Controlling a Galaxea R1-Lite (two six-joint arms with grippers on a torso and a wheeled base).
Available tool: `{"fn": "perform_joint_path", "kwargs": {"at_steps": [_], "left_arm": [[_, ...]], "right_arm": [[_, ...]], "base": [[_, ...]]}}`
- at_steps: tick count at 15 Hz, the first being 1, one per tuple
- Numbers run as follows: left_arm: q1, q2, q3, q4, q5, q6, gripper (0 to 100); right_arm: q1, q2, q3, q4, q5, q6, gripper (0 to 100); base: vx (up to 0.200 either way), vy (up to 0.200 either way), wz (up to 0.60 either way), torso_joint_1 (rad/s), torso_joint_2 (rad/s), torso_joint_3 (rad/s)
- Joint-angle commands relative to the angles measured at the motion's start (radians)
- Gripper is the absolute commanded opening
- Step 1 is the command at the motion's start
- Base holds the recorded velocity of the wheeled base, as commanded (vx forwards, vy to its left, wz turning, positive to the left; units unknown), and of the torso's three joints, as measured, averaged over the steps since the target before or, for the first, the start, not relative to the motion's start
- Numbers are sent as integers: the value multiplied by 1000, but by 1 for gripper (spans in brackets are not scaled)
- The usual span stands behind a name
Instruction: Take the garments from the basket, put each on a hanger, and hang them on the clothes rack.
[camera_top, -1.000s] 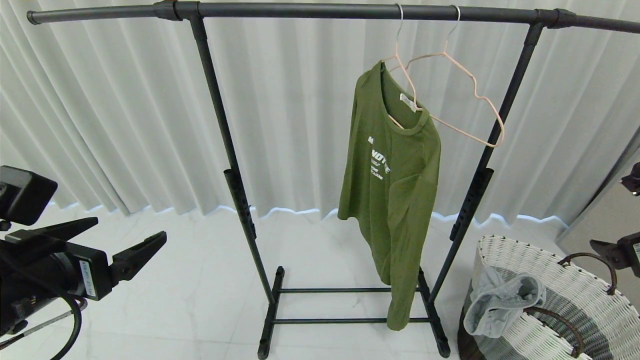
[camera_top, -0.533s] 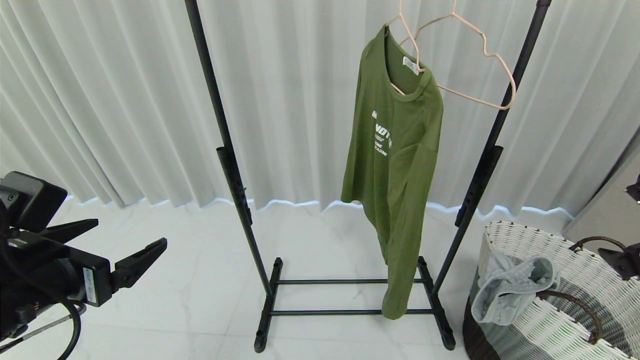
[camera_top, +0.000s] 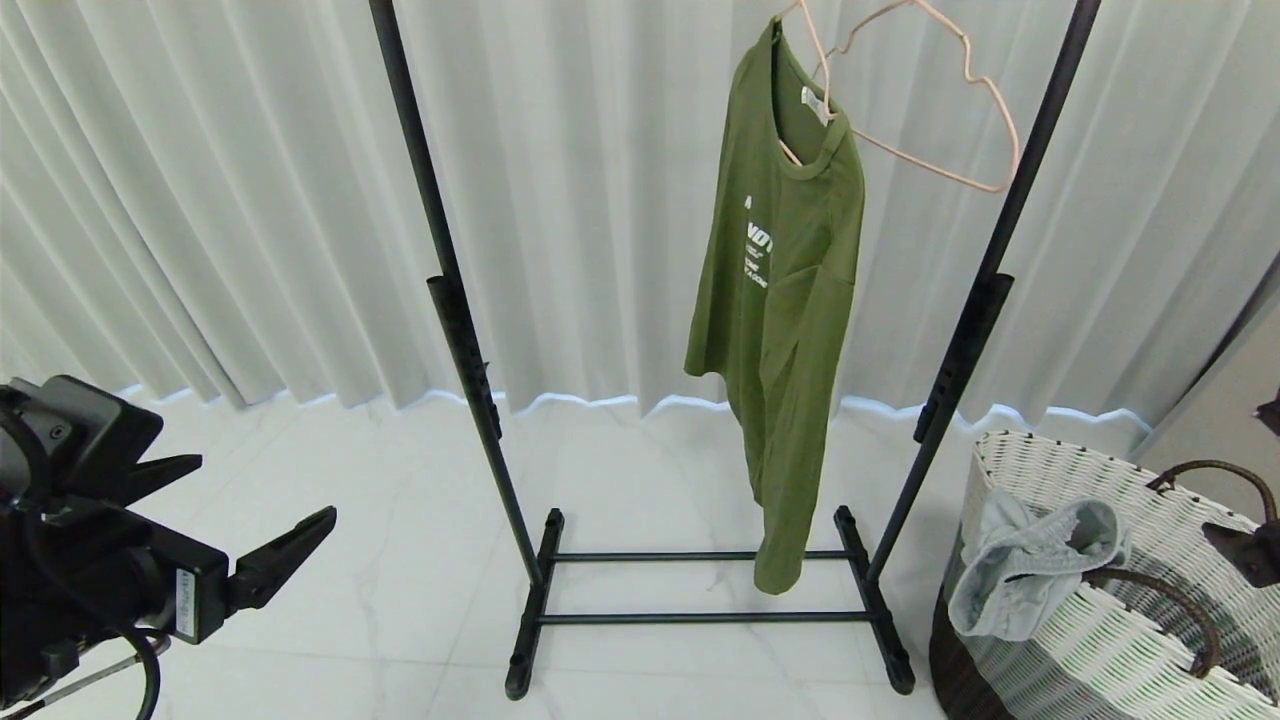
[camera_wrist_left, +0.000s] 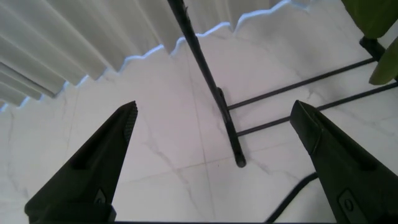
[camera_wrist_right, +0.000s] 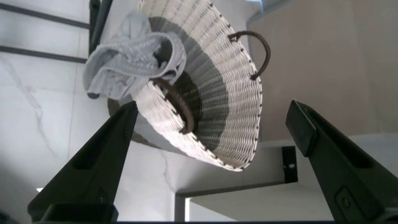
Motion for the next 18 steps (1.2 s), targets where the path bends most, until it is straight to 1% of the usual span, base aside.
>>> {"fn": "perform_joint_path", "kwargs": {"at_steps": [1,6,9,11,14,18], "left_arm": [[-2,-8,10,-1,0,-1,100],[-3,-16,16,-1,0,-1,100],[-3,-16,16,-1,0,-1,100],[-3,-15,16,-1,0,-1,100],[-3,-13,16,-1,-1,-2,100],[-3,-12,16,-1,-3,-1,100]], "right_arm": [[1,-8,9,1,0,0,100],[1,-7,14,0,2,0,100],[1,-8,45,-34,2,0,100],[1,-8,68,-61,2,0,100],[4,-5,95,-101,5,0,100],[5,-5,135,-117,6,1,100]], "base": [[0,-200,0,2,2,7],[0,-200,0,1,3,2],[0,-200,0,-2,2,4],[200,0,0,0,-2,2],[0,0,0,0,0,0],[200,0,0,1,1,4]]}}
